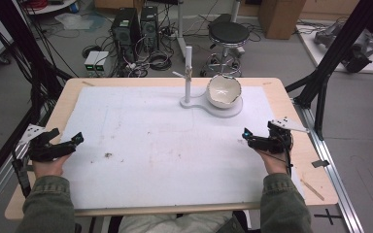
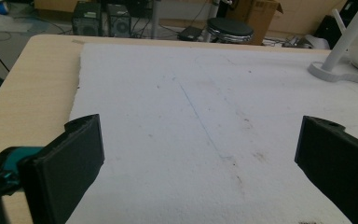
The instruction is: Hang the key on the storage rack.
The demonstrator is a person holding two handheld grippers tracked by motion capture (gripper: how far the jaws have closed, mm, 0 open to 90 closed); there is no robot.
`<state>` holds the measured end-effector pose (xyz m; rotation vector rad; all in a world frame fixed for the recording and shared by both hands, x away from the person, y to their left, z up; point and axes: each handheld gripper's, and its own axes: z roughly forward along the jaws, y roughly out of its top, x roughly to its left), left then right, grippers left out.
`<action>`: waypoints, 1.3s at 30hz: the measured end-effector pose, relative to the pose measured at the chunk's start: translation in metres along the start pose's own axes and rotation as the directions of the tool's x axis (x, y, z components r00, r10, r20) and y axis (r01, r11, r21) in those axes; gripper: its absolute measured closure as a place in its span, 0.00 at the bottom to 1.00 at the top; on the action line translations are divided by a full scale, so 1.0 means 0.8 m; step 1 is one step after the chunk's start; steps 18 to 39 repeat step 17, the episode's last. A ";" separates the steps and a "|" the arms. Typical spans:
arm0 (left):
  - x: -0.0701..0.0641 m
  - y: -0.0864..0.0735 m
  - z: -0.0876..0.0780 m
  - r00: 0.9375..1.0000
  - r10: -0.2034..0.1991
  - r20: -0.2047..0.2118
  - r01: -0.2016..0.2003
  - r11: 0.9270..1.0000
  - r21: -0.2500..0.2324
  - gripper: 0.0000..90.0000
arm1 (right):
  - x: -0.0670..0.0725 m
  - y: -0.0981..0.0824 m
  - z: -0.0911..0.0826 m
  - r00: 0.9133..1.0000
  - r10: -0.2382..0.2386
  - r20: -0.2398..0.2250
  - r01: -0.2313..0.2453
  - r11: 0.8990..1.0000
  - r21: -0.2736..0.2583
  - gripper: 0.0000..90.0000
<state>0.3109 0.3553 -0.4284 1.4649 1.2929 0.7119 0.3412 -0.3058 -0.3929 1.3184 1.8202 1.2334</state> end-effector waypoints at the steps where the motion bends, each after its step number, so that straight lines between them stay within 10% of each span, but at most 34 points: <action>1: 0.000 0.000 0.000 1.000 0.000 0.000 0.000 1.000 0.000 0.02 | 0.000 -0.002 -0.001 1.000 0.002 0.002 -0.002 1.000 -0.003 0.01; 39: 0.003 0.000 0.001 1.000 -0.014 0.003 0.014 1.000 -0.011 0.02 | -0.003 -0.019 -0.005 1.000 0.003 -0.008 -0.004 0.999 -0.032 0.01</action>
